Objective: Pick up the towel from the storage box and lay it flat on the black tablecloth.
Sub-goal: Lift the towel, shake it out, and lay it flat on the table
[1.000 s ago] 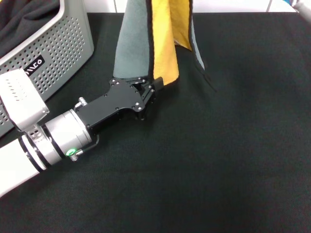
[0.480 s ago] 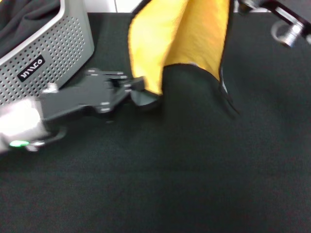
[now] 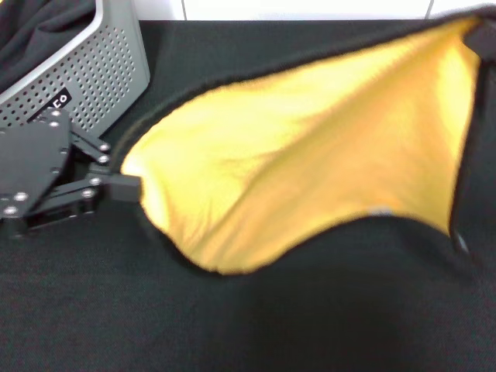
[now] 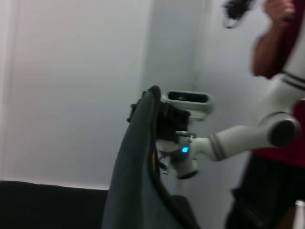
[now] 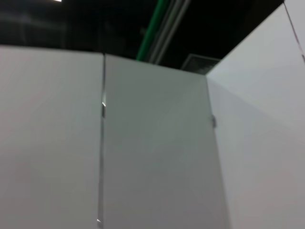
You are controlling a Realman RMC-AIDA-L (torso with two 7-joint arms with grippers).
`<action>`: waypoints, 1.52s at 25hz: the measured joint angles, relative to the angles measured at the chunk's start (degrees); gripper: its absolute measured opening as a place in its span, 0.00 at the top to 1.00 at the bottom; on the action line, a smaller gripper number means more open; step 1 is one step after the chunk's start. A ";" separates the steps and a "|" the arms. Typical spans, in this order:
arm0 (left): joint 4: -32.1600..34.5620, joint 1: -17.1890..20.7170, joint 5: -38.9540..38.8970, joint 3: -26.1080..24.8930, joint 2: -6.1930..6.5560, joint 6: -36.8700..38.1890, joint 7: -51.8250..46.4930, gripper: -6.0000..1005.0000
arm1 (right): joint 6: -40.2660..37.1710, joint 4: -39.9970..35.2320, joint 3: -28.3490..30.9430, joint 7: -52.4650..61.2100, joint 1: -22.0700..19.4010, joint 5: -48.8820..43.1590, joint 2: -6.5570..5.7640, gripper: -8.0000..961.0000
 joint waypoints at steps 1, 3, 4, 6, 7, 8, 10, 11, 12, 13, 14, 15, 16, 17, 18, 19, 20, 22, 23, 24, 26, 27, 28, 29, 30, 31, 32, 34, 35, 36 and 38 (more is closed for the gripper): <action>1.39 -0.27 0.44 -0.77 0.52 1.34 -1.95 0.96 | -1.62 0.05 0.03 1.05 -0.64 0.00 0.03 0.95; 3.81 -0.31 0.92 -1.34 1.43 2.08 -4.77 0.96 | -4.89 0.43 -0.24 3.00 -1.81 -0.01 0.19 0.95; 5.26 -0.22 0.92 -1.27 1.95 2.11 -6.19 0.96 | -7.08 1.04 -0.54 4.06 -2.34 0.10 0.31 0.95; 7.74 0.00 0.72 -1.00 2.93 2.24 -8.54 0.96 | -10.28 3.15 -1.30 5.42 -2.76 0.83 0.45 0.95; 8.91 0.21 0.54 -0.88 3.45 2.31 -9.66 0.96 | -12.11 5.04 -2.17 6.07 -2.80 1.82 0.52 0.95; 9.93 0.47 0.31 -0.74 3.94 2.36 -10.55 0.96 | -13.36 6.98 -3.32 6.36 -2.73 2.79 0.59 0.95; 12.01 1.46 -0.37 -0.34 5.28 2.44 -12.24 0.96 | -15.23 10.63 -5.96 6.49 -2.48 5.32 0.63 0.95; 12.71 1.94 -0.80 -0.08 6.01 2.46 -12.93 0.96 | -15.74 12.22 -6.96 6.44 -2.40 6.25 0.63 0.95; 13.03 2.24 -1.24 0.16 6.69 2.47 -13.39 0.96 | -16.19 13.79 -7.94 6.38 -2.31 7.01 0.63 0.95; 13.30 2.49 -1.76 0.51 7.32 2.50 -14.02 0.97 | -16.54 15.02 -8.65 6.37 -2.26 7.68 0.63 0.95; 13.52 2.64 -2.17 0.77 7.78 2.51 -14.51 0.97 | -16.84 16.38 -9.29 6.38 -2.23 8.34 0.63 0.95; 13.52 2.64 -2.17 0.77 7.78 2.51 -14.51 0.97 | -17.04 17.92 -9.94 6.39 -2.14 8.99 0.65 0.95; 14.14 2.84 -1.58 0.22 7.89 2.31 -15.69 0.97 | -17.02 18.95 -10.29 6.39 -2.00 9.35 0.67 0.95; 14.13 2.77 -0.52 -0.50 7.37 2.19 -15.76 0.97 | -16.68 20.77 -10.74 6.29 -1.54 9.81 0.74 0.95; 14.10 2.65 0.38 -1.12 6.92 2.11 -15.77 0.97 | -15.90 22.77 -11.00 6.00 -0.50 10.13 0.84 0.95; 13.62 2.26 2.90 -3.13 5.55 2.03 -15.44 0.97 | -14.85 24.10 -11.01 5.62 0.34 10.18 0.92 0.95; 12.56 1.24 6.71 -6.21 3.36 1.97 -14.73 0.97 | -13.53 25.68 -10.94 4.99 1.45 10.24 1.01 0.95; 9.39 -2.02 16.42 -12.39 -0.76 1.82 -12.54 0.97 | -10.36 27.86 -10.21 3.22 3.39 10.25 1.07 0.94; 7.48 -4.06 21.65 -15.46 -2.63 1.65 -11.25 0.97 | -9.28 28.45 -9.71 2.59 4.00 10.22 1.03 0.94; 5.59 -6.35 26.56 -18.34 -4.40 1.24 -9.90 0.97 | -7.54 29.05 -8.91 1.81 4.92 10.06 1.00 0.94; 1.96 -10.49 36.31 -23.72 -7.66 -1.08 -7.45 0.97 | -3.25 30.45 -7.54 0.05 7.07 9.62 0.71 0.94; 1.09 -11.73 39.40 -25.21 -8.65 -2.81 -6.82 0.97 | -1.75 30.90 -7.36 -0.71 7.89 9.61 0.52 0.94; 0.72 -12.45 40.88 -25.65 -9.37 -4.78 -6.61 0.97 | 0.40 31.60 -6.97 -1.84 9.11 9.66 0.26 0.94; 0.66 -12.94 41.73 -25.79 -10.00 -7.35 -6.58 0.97 | 1.90 31.97 -6.64 -2.72 9.99 9.68 0.09 0.94; 0.71 -13.36 42.09 -25.84 -10.58 -9.72 -6.70 0.97 | 1.90 31.97 -6.64 -2.72 9.99 9.68 0.09 0.94; 0.81 -13.79 42.09 -25.84 -11.05 -12.39 -6.92 0.97 | 5.32 32.50 -5.78 -4.49 11.51 9.69 -0.33 0.94; 0.91 -14.20 42.04 -25.85 -11.45 -14.45 -7.11 0.97 | 7.87 32.64 -4.82 -5.69 12.29 9.68 -0.78 0.94; 1.08 -15.12 41.92 -25.77 -12.28 -18.46 -7.39 0.97 | 9.63 32.84 -4.02 -6.32 13.10 9.59 -1.14 0.94; 1.12 -15.46 41.92 -25.63 -12.63 -20.74 -7.48 0.97 | 10.99 33.06 -3.63 -6.62 13.81 9.52 -1.43 0.94; 1.12 -15.57 41.96 -25.52 -12.89 -22.45 -7.47 0.97 | 12.29 33.24 -3.47 -6.81 14.49 9.50 -1.62 0.94; 1.13 -15.82 42.06 -25.42 -13.35 -25.80 -7.23 0.97 | 14.87 33.39 -3.39 -7.19 15.78 9.08 -1.98 0.94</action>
